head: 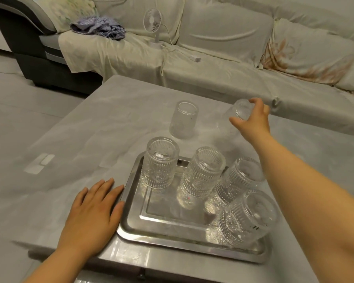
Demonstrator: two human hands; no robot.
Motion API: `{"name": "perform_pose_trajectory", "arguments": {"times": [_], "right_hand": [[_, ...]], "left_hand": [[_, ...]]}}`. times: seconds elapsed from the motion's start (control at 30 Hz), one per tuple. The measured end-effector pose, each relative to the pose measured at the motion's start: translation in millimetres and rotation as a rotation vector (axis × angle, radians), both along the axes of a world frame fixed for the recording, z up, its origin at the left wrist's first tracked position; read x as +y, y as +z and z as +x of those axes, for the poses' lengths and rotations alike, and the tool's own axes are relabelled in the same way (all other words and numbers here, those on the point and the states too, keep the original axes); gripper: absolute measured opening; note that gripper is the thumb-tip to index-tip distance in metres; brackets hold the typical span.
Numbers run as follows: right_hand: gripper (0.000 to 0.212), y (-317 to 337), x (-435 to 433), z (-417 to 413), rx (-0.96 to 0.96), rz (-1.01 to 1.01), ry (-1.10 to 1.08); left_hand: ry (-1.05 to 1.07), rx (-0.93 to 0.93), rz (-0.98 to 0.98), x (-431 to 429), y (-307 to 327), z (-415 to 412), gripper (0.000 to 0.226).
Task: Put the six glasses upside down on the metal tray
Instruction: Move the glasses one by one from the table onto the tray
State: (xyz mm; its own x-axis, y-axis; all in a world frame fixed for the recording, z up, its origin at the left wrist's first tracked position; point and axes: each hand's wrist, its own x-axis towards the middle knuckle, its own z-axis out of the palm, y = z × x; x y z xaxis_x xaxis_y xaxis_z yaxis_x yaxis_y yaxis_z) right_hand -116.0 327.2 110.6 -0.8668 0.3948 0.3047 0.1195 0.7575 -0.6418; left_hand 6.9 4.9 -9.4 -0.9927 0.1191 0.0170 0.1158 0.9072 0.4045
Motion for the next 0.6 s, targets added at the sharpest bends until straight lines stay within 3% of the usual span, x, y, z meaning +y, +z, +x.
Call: {"name": "perform_pose_trajectory", "arguments": {"times": [0.27, 0.43, 0.6], "right_hand": [[0.053, 51.1, -25.4, 91.9, 0.212, -0.179, 0.301], [0.055, 54.3, -51.6, 153.4, 0.038, -0.097, 0.542], [0.060, 17.1, -72.7, 182.1, -0.115, -0.029, 0.583]], "left_hand": [[-0.016, 0.000, 0.005, -1.2, -0.6, 2.3, 0.046], [-0.032, -0.002, 0.026, 0.5, 2.3, 4.1, 0.045], [-0.017, 0.004, 0.041, 0.6, 4.1, 4.9, 0.044]]}}
